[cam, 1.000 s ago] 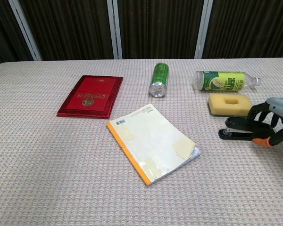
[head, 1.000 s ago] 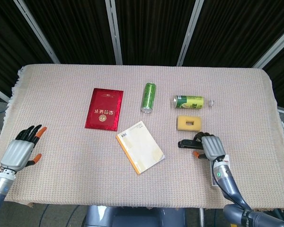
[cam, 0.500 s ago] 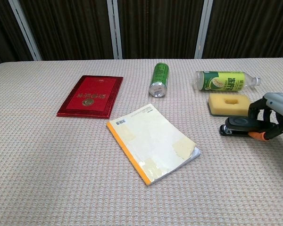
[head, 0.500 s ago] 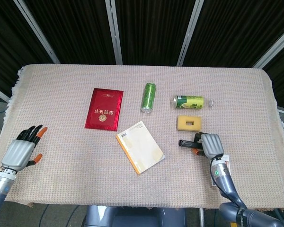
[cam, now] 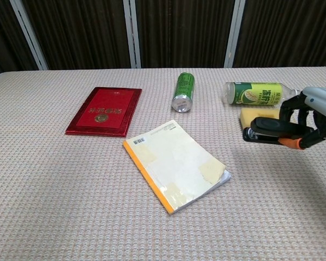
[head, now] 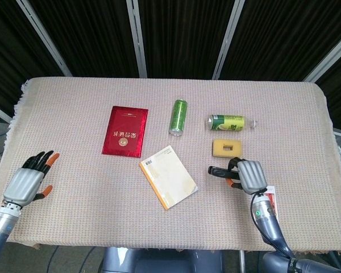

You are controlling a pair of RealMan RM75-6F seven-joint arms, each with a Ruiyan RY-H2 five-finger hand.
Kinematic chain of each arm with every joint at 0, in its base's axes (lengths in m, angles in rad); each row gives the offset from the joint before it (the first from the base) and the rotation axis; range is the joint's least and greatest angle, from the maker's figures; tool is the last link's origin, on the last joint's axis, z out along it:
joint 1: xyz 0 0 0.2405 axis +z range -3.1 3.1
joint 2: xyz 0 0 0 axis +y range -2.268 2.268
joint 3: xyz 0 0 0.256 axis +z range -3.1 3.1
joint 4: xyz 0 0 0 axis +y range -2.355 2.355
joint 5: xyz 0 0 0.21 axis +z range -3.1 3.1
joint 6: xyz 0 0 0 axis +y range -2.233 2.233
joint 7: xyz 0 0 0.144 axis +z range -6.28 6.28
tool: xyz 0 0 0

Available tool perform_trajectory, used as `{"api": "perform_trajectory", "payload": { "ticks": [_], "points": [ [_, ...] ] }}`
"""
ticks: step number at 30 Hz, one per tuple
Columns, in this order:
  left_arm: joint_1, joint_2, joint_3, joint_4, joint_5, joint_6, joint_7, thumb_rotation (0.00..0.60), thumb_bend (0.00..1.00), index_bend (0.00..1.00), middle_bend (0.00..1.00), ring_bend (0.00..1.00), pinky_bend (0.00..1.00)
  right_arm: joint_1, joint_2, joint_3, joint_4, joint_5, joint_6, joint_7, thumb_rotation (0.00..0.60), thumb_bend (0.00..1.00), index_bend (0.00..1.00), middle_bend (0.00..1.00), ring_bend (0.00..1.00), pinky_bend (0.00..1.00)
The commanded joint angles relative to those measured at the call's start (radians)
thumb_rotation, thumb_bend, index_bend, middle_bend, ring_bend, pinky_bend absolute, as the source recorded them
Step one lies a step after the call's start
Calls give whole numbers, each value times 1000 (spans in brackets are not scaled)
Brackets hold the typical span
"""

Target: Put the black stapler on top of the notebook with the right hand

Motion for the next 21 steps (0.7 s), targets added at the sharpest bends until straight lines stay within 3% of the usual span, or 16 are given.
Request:
{"api": "perform_trajectory", "payload": {
  "ticks": [1,9,21],
  "points": [
    [-5,-1,2,1,3,-8,-4,600,323,0,0,0,133,5,-11,-3,-77,18,14,-65,600,416,665,477,552,730],
    [-11,-1,1,-2,-3,-18,-4,600,324,0,0,0,133,37,-115,-18,-135,46,33,-218,600,418,665,477,552,730],
    [-11,7,-9,16,-35,-28,-35,600,323,0,0,0,133,124,-260,31,-56,129,-17,-313,600,417,665,477,553,730]
  ]
}}
